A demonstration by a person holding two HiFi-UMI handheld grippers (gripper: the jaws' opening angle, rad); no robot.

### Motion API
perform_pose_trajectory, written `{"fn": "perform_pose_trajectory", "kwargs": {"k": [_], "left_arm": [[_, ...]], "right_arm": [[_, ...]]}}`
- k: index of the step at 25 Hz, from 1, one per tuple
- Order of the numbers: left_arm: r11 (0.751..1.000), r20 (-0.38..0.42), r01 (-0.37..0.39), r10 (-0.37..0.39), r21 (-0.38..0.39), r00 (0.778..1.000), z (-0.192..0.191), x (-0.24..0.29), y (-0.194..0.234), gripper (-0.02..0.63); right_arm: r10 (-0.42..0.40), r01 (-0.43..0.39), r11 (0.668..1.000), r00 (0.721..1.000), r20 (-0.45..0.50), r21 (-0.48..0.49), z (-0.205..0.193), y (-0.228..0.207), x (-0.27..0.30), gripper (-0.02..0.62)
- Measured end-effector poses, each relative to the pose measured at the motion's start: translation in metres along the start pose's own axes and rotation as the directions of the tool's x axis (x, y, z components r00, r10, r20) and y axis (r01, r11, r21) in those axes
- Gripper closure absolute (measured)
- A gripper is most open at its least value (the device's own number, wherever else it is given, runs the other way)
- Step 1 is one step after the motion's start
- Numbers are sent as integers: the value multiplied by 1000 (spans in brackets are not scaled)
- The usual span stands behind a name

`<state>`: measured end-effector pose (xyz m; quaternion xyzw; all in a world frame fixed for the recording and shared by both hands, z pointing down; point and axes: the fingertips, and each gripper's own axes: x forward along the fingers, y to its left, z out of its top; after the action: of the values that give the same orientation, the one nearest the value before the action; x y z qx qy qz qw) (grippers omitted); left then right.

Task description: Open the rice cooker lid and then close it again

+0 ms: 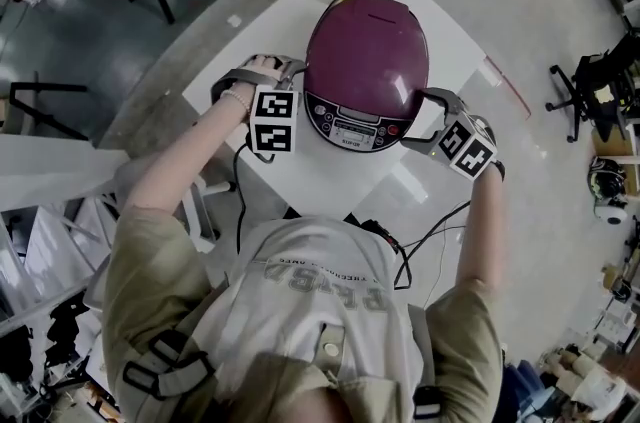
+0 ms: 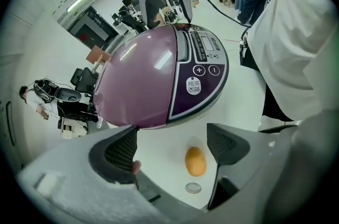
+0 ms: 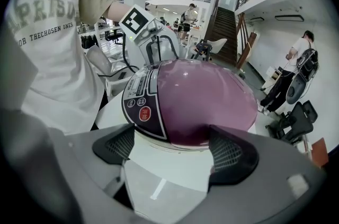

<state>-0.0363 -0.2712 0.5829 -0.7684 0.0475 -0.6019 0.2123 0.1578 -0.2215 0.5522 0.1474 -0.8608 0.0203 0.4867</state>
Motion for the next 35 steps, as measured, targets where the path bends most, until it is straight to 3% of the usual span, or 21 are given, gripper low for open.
{"fn": "perform_pose_trajectory", "kwargs": {"k": [4, 7, 9, 13, 15, 17, 22, 25, 26, 28, 30, 33, 35], "left_arm": [[999, 25, -26, 26, -20, 999, -1, -4, 5, 179], [995, 71, -63, 68, -74, 995, 1, -14, 16, 179], [987, 120, -89, 105, -131, 987, 4, -25, 26, 179], [946, 209, -192, 249, -262, 946, 14, -58, 54, 179], [899, 261, -244, 350, -363, 900, 21, -80, 70, 181], [830, 304, -275, 455, -485, 837, 26, -101, 83, 181], [629, 336, -251, 660, -735, 671, 33, -142, 90, 182], [493, 300, -195, 749, -848, 591, 33, -165, 86, 186], [447, 288, -169, 777, -878, 559, 34, -175, 84, 217], [370, 264, -129, 828, -920, 495, 36, -192, 80, 303], [330, 244, -124, 860, -936, 448, 38, -202, 75, 410], [333, 254, -123, 869, -935, 425, 42, -206, 70, 437], [320, 253, -101, 876, -942, 412, 40, -209, 67, 466]], "right_arm": [[-26, 26, 1000, 1000, 11, 16, 1, -1, -1, 167], [-118, 101, 990, 976, 184, 100, 28, -12, -18, 167], [-218, 163, 969, 920, 325, 188, 48, -24, -38, 167], [-449, 307, 887, 748, 488, 344, 79, -45, -76, 166], [-531, 351, 844, 659, 533, 407, 92, -46, -92, 167], [-600, 386, 799, 567, 564, 461, 103, -43, -105, 167], [-760, 412, 650, 341, 553, 639, 111, -27, -131, 187], [-834, 386, 551, 215, 509, 740, 114, -16, -148, 295], [-852, 376, 521, 182, 491, 766, 116, -13, -152, 324], [-881, 379, 468, 132, 454, 798, 117, -6, -159, 364], [-899, 417, 428, 104, 426, 802, 120, 2, -161, 416], [-909, 456, 399, 87, 407, 795, 125, 11, -162, 442], [-914, 467, 386, 80, 397, 795, 127, 16, -163, 469]]}}
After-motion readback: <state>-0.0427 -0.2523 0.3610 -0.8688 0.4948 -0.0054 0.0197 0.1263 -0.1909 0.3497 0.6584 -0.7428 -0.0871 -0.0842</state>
